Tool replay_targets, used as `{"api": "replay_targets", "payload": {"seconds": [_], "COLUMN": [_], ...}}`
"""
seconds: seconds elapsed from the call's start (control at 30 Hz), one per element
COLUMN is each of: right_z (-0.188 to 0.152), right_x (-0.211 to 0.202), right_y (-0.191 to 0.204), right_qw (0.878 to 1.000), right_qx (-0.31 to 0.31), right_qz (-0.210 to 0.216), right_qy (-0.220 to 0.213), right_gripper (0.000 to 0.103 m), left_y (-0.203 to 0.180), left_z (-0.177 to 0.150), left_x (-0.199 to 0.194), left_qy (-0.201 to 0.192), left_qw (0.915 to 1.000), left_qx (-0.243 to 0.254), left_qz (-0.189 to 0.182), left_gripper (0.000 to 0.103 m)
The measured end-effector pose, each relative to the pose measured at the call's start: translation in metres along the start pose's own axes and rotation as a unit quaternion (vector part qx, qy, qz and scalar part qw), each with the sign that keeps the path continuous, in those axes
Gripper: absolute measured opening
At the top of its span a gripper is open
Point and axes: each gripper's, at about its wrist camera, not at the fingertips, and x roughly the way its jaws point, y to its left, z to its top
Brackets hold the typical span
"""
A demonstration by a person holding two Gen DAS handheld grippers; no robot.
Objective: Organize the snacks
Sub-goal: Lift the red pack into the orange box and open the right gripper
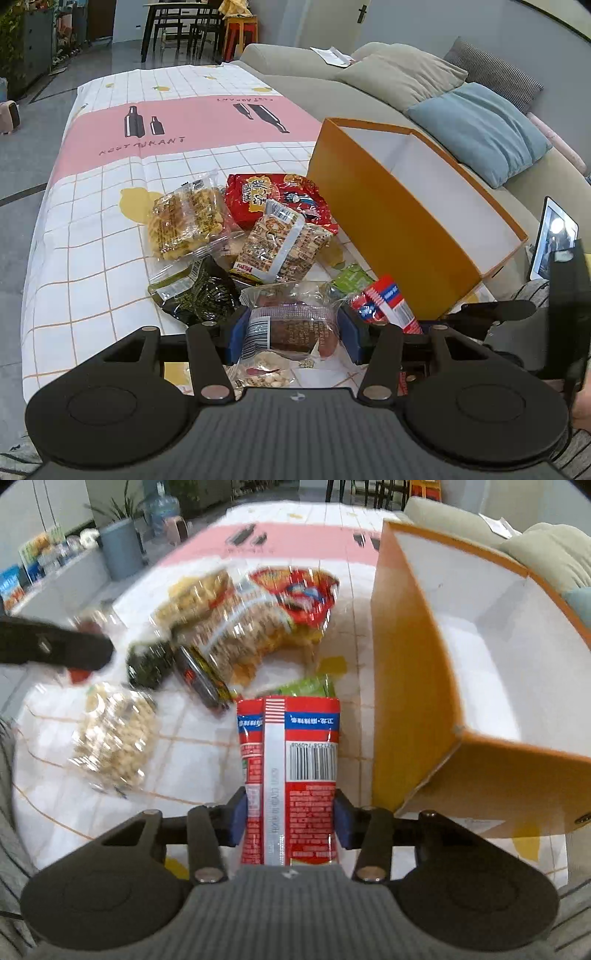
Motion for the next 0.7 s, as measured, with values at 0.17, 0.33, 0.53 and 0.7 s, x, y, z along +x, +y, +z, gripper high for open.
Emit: {"api": "replay_targets", "payload": {"seconds": [0.17, 0.33, 0.53, 0.7], "right_z": [0.006, 0.016, 0.039, 0.051], "right_x": [-0.028, -0.071, -0.114, -0.118], "right_y": [-0.003, -0.015, -0.055, -0.095], "right_qw": [0.998, 0.987, 0.975, 0.968], "right_qx": [0.019, 0.054, 0.105, 0.129], "right_qz": [0.048, 0.097, 0.072, -0.026], "right_qy": [-0.040, -0.112, -0.183, -0.213], "right_gripper": [0.045, 0.045, 0.045, 0.046], "left_y": [-0.005, -0.001, -0.004, -0.009], "left_z": [0.001, 0.005, 0.010, 0.010], "left_x": [-0.012, -0.024, -0.031, -0.027], "left_qy": [-0.024, -0.050, -0.065, -0.061], "left_qw": [0.9997, 0.9979, 0.9954, 0.9958], "left_qx": [-0.002, -0.041, -0.067, -0.067], "left_qz": [-0.004, -0.008, -0.019, -0.014], "left_gripper": [0.059, 0.059, 0.059, 0.059]}}
